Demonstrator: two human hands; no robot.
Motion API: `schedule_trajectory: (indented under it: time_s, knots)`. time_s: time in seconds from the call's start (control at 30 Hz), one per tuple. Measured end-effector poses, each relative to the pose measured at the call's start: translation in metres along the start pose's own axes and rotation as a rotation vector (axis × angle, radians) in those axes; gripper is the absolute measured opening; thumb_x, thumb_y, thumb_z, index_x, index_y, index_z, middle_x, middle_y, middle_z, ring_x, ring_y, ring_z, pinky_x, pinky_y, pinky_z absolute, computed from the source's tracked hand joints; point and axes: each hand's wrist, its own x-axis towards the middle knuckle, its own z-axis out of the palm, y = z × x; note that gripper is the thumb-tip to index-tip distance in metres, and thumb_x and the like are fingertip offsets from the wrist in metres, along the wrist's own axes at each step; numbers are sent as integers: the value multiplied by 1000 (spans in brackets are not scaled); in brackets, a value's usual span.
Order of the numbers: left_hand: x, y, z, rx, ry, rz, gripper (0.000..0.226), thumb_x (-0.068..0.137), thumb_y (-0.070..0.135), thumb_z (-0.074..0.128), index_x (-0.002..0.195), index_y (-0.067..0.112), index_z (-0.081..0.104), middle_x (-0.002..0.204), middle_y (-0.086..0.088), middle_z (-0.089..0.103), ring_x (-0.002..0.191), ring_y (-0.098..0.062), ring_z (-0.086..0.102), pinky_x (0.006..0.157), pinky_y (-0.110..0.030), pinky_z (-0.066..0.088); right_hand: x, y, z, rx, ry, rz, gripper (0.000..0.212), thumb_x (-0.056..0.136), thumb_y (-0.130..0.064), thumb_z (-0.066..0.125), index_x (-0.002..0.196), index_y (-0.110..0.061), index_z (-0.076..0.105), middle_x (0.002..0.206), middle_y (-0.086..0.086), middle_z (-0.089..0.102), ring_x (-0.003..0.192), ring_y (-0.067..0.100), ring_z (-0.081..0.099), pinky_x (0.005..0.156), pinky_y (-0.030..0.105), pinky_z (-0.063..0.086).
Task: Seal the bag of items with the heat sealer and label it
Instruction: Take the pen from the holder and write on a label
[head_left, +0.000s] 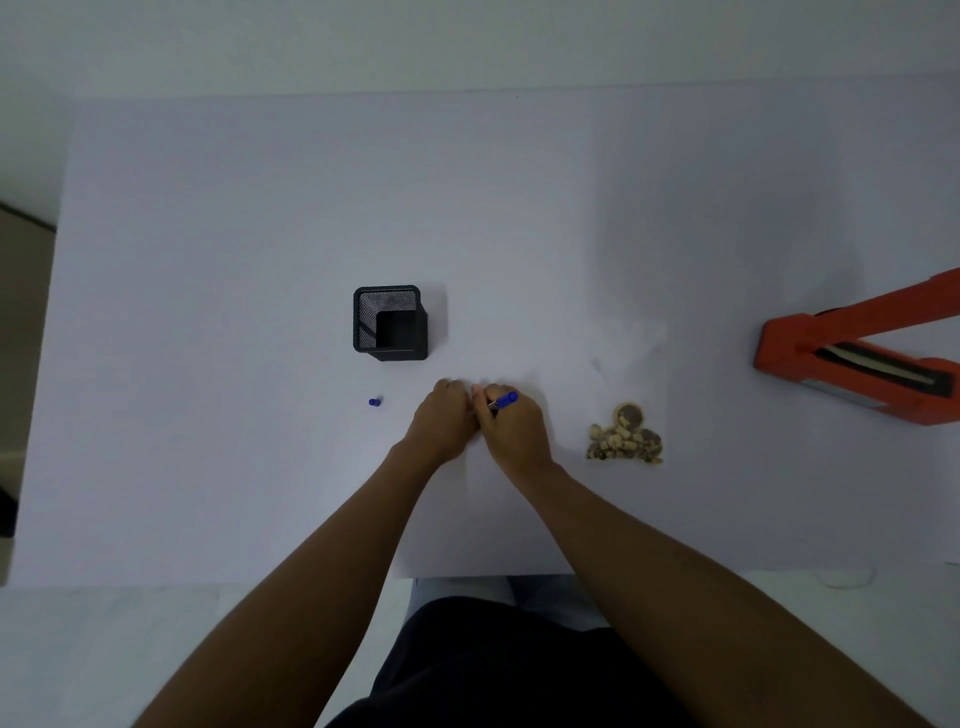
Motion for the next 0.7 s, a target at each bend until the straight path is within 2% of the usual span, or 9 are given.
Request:
schedule_trajectory:
  time_s: [0.13, 0.33, 0.5, 0.6, 0.7]
  knots:
    - [0, 1, 0, -35, 6, -46, 17, 93, 20, 61, 89, 5, 54, 102, -17, 57, 76, -20, 52, 69, -27, 43, 1, -1, -1, 33, 39, 27, 38, 102, -24, 53, 65, -21, 47, 57, -3, 49, 50, 6, 44, 54, 12, 34]
    - [0, 1, 1, -38, 4, -42, 17, 94, 21, 61, 90, 5, 54, 102, -16, 57, 75, -19, 52, 68, -26, 41, 0, 2, 0, 5, 16, 12, 37, 103, -25, 52, 66, -18, 51, 58, 1, 52, 51, 13, 48, 54, 14, 36]
    - [0, 1, 1, -24, -3, -47, 17, 94, 21, 60, 92, 5, 54, 103, -17, 56, 76, -19, 52, 69, -26, 40, 0, 2, 0, 0, 16, 18, 37, 103, -25, 53, 66, -20, 48, 57, -1, 49, 50, 11, 46, 53, 12, 33]
    - [0, 1, 1, -28, 2, -52, 17, 94, 21, 60, 87, 9, 50, 103, -17, 56, 74, -18, 50, 67, -26, 40, 0, 3, 1, 26, 18, 45, 38, 102, -25, 53, 65, -19, 49, 56, 0, 50, 50, 12, 47, 53, 16, 36]
    - [1, 1, 1, -20, -1, -56, 18, 94, 21, 61, 93, 4, 54, 102, -14, 54, 76, -18, 49, 68, -26, 40, 0, 2, -1, 45, 9, 54, 39, 102, -26, 53, 65, -16, 51, 56, 4, 52, 50, 15, 49, 53, 23, 41]
